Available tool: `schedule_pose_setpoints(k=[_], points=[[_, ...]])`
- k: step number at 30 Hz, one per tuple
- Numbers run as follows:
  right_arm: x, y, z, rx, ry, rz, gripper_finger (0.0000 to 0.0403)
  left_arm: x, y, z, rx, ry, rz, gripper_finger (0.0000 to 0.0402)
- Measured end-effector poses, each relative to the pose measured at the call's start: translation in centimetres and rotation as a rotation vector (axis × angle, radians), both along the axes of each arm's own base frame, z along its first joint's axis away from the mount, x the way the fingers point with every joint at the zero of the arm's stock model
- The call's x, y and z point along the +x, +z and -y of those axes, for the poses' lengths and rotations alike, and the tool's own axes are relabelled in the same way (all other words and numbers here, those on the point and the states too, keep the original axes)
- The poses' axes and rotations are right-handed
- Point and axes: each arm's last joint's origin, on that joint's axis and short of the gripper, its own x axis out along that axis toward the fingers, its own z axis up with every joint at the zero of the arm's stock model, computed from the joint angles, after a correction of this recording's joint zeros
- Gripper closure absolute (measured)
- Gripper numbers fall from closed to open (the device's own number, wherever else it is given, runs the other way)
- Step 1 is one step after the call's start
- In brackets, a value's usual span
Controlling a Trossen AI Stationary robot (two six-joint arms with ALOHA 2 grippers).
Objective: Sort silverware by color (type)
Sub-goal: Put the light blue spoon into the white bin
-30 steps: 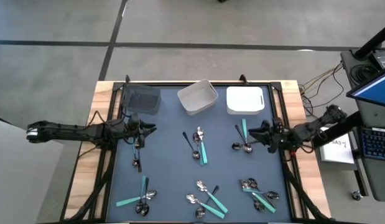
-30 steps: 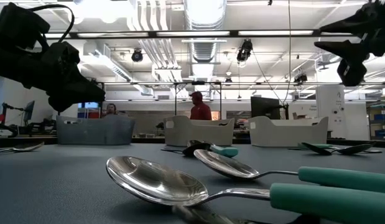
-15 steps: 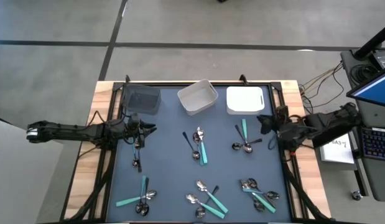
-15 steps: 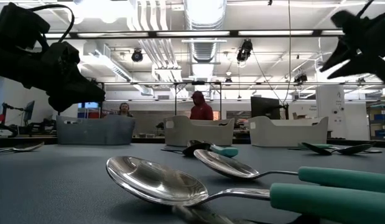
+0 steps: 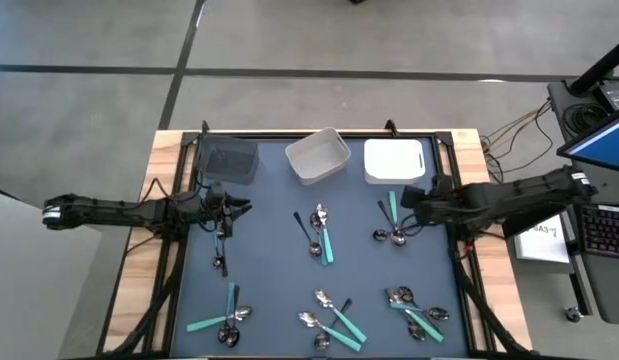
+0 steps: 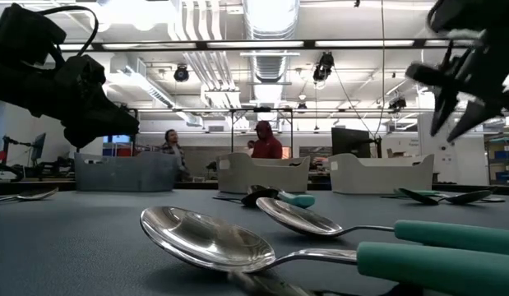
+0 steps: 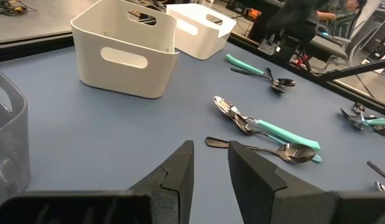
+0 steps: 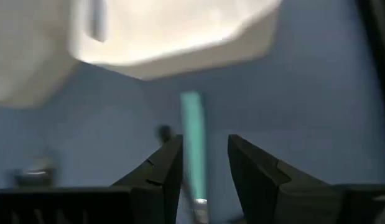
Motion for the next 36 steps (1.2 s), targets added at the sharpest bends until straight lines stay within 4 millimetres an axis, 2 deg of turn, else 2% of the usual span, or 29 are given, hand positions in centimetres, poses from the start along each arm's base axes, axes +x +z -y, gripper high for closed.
schedule_pose_setpoints(k=[6, 18, 30, 36], points=[[1.6, -1.5, -0.2, 0.094, 0.001, -0.100, 0.0284, 0.0, 0.0, 0.0, 0.000, 0.000, 0.001, 0.0319], [3.6, -1.1, -0.4, 0.081, 0.123, -0.194, 0.0284, 0.0, 0.0, 0.0, 0.000, 0.000, 0.000, 0.0319], [6.5, -2.4, -0.7, 0.068, 0.266, -0.336, 0.0284, 0.0, 0.0, 0.0, 0.000, 0.000, 0.000, 0.0319], [7.4, -3.3, -0.6, 0.103, 0.194, -0.347, 0.0277, 0.0, 0.0, 0.0, 0.000, 0.000, 0.000, 0.0319]])
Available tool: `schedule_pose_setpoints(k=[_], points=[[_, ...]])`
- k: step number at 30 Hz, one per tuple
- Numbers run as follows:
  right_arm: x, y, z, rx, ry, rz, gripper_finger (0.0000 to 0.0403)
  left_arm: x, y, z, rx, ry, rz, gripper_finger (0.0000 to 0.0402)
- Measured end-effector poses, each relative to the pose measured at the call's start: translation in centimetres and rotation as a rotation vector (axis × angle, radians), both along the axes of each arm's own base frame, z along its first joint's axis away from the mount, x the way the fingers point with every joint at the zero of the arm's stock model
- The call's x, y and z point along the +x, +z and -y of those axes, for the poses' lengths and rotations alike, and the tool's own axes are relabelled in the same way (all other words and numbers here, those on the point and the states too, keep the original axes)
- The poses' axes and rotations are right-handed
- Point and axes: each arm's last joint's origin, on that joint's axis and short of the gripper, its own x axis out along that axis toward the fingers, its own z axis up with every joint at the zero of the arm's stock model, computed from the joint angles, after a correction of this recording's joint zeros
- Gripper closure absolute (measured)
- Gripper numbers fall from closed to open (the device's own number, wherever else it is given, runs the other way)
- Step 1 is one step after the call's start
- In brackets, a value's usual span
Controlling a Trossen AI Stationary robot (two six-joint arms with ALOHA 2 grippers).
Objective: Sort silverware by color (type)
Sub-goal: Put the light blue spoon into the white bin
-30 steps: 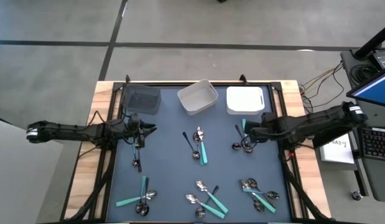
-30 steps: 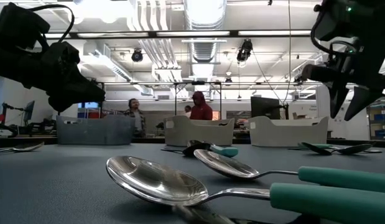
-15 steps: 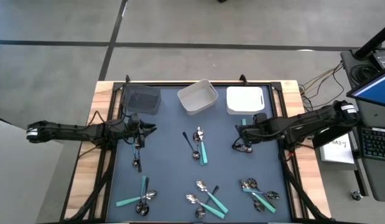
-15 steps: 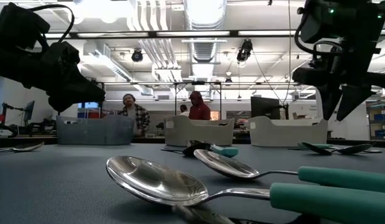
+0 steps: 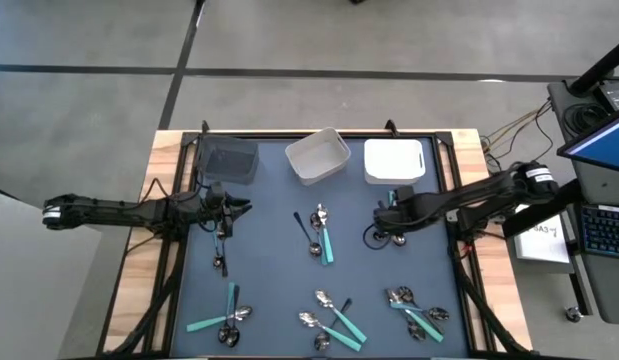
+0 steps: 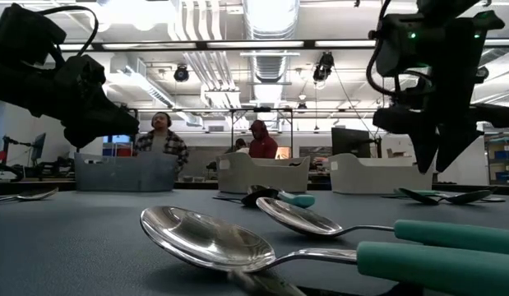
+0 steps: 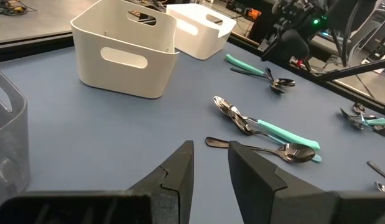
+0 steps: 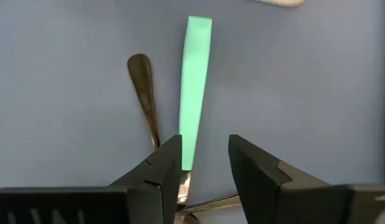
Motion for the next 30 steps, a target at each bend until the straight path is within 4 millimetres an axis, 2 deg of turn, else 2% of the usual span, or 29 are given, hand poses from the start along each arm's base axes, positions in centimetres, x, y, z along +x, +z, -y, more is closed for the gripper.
schedule_pose_setpoints(k=[16, 25, 30], points=[[1.3, -2.6, 2.8, 0.021, -0.194, -0.047, 0.0275, 0.0, 0.0, 0.0, 0.000, 0.000, 0.000, 0.0319], [2.3, -4.3, 4.6, 0.035, -0.228, -0.052, 0.0276, 0.0, 0.0, 0.0, 0.000, 0.000, 0.000, 0.0319], [2.4, -5.1, 4.8, 0.039, -0.215, -0.088, 0.0293, 0.0, 0.0, 0.0, 0.000, 0.000, 0.003, 0.0319]])
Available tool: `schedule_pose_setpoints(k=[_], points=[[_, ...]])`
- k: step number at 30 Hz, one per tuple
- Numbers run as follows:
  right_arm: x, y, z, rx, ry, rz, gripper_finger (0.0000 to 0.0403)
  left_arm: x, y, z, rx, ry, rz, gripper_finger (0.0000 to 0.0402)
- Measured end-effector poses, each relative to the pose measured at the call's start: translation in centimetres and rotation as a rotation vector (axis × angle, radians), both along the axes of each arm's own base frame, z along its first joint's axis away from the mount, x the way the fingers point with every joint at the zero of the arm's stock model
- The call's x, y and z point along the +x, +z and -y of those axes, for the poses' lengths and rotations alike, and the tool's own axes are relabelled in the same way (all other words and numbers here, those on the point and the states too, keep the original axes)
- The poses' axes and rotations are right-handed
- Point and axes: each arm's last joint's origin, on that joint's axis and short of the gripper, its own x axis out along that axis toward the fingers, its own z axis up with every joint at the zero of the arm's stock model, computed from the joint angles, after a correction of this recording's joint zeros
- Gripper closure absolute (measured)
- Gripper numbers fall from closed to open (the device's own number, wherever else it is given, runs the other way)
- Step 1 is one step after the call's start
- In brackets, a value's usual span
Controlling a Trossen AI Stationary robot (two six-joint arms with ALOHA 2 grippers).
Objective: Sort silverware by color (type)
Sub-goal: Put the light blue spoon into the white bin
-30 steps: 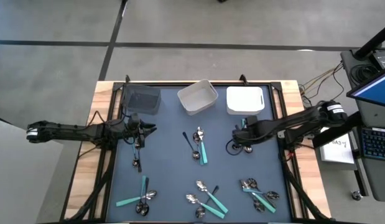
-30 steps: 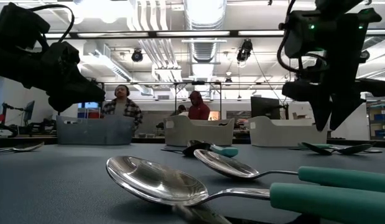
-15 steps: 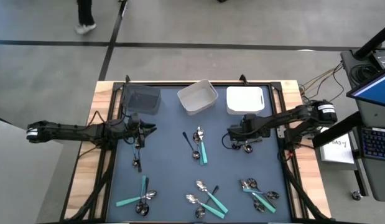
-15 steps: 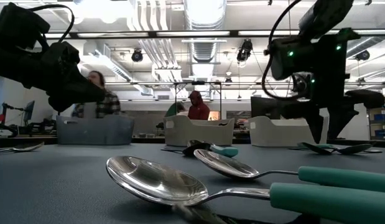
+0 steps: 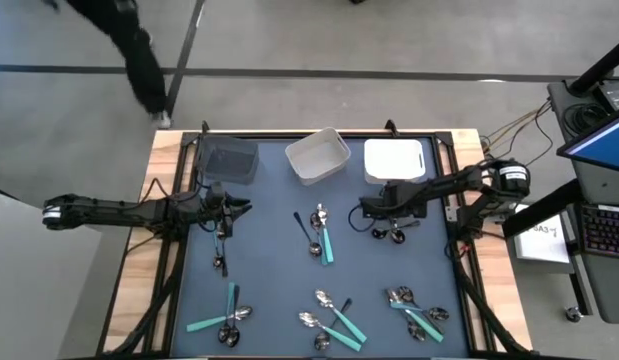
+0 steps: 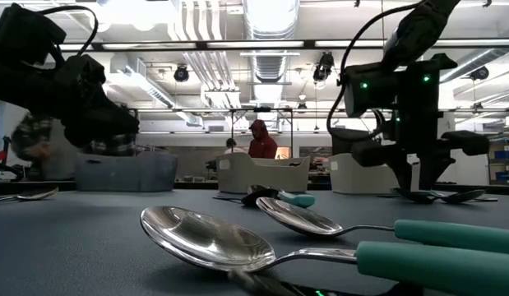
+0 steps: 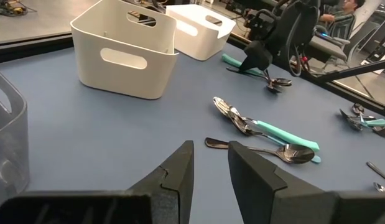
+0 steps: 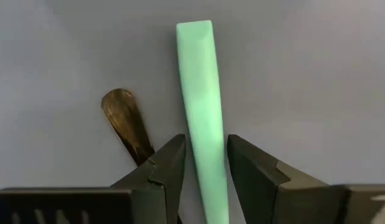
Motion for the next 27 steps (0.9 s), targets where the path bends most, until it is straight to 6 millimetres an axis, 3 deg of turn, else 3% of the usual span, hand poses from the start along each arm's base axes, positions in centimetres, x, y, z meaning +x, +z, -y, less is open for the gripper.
schedule_pose_setpoints(k=[8, 21, 27], points=[[0.0, -0.1, 0.0, 0.014, 0.013, -0.008, 0.0356, 0.0, 0.0, 0.0, 0.000, 0.000, 0.000, 0.0319], [-0.7, 3.5, -0.7, 0.003, 0.116, 0.133, 0.0356, 0.0, 0.0, 0.0, 0.000, 0.000, 0.000, 0.0319], [-1.2, 5.5, -0.8, -0.089, 0.207, 0.174, 0.0356, 0.0, 0.0, 0.0, 0.000, 0.000, 0.000, 0.0319]])
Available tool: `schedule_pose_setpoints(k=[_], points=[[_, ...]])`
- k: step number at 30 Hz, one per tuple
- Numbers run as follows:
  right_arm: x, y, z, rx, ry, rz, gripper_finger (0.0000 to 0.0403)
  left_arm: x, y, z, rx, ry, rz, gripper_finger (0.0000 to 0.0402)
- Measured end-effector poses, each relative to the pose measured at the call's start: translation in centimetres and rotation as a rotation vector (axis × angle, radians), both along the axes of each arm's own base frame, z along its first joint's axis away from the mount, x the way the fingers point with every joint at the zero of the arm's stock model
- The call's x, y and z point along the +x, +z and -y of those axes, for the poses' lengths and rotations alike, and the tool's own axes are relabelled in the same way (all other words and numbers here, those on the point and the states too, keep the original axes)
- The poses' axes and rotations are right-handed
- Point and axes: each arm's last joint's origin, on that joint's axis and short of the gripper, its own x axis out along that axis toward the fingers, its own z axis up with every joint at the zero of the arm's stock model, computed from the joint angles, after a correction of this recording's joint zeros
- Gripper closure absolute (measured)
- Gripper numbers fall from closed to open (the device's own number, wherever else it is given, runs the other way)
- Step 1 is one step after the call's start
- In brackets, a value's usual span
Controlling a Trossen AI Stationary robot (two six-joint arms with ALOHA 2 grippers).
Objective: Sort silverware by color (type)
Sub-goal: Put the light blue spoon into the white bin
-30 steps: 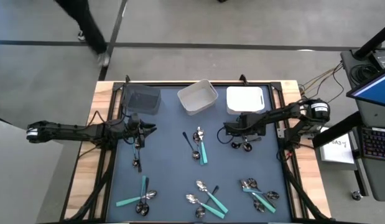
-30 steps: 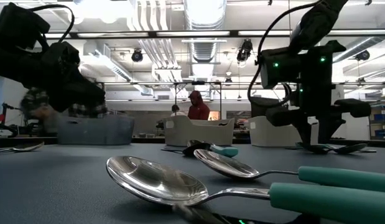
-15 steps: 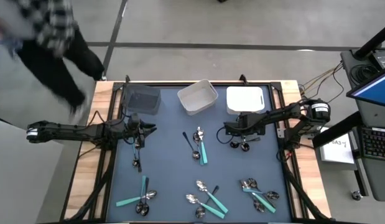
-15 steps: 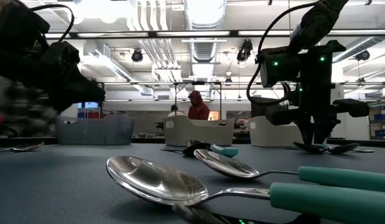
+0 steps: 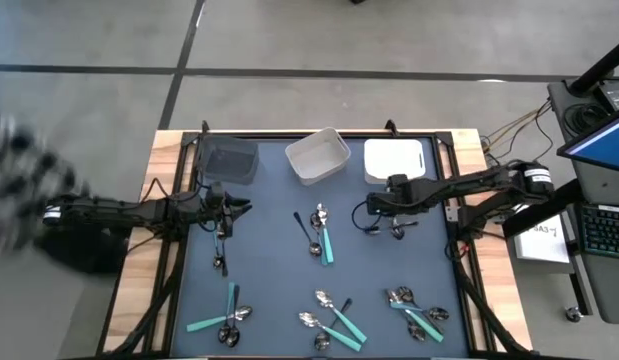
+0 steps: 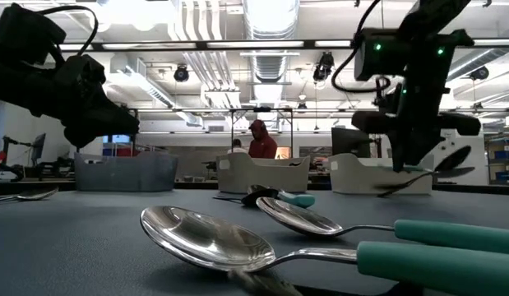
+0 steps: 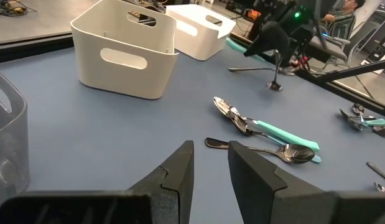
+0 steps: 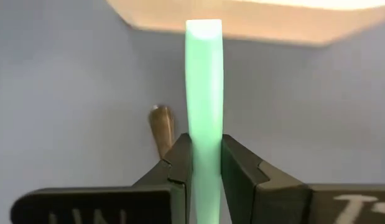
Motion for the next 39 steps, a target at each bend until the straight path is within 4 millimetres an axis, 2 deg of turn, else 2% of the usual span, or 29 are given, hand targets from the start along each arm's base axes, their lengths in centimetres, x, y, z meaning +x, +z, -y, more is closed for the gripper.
schedule_pose_setpoints(k=[8, 17, 23, 30, 34, 39], points=[[-0.6, 1.1, 0.2, -0.096, 0.093, -0.032, 0.0356, 0.0, 0.0, 0.0, 0.000, 0.000, 0.000, 0.0319], [-2.7, 1.1, 0.0, -0.084, 0.071, -0.244, 0.0356, 0.0, 0.0, 0.0, 0.000, 0.000, 0.000, 0.0319], [-3.1, 2.0, 0.1, -0.125, 0.073, -0.221, 0.0356, 0.0, 0.0, 0.0, 0.000, 0.000, 0.000, 0.0319], [-2.3, 5.6, 0.7, -0.353, 0.113, -0.164, 0.0356, 0.0, 0.0, 0.0, 0.000, 0.000, 0.000, 0.0319], [-1.5, 7.3, 1.9, -0.482, 0.243, -0.295, 0.0356, 0.0, 0.0, 0.0, 0.000, 0.000, 0.000, 0.0319], [-0.2, 8.2, 4.2, -0.545, 0.378, -0.466, 0.0356, 0.0, 0.0, 0.0, 0.000, 0.000, 0.000, 0.0319]])
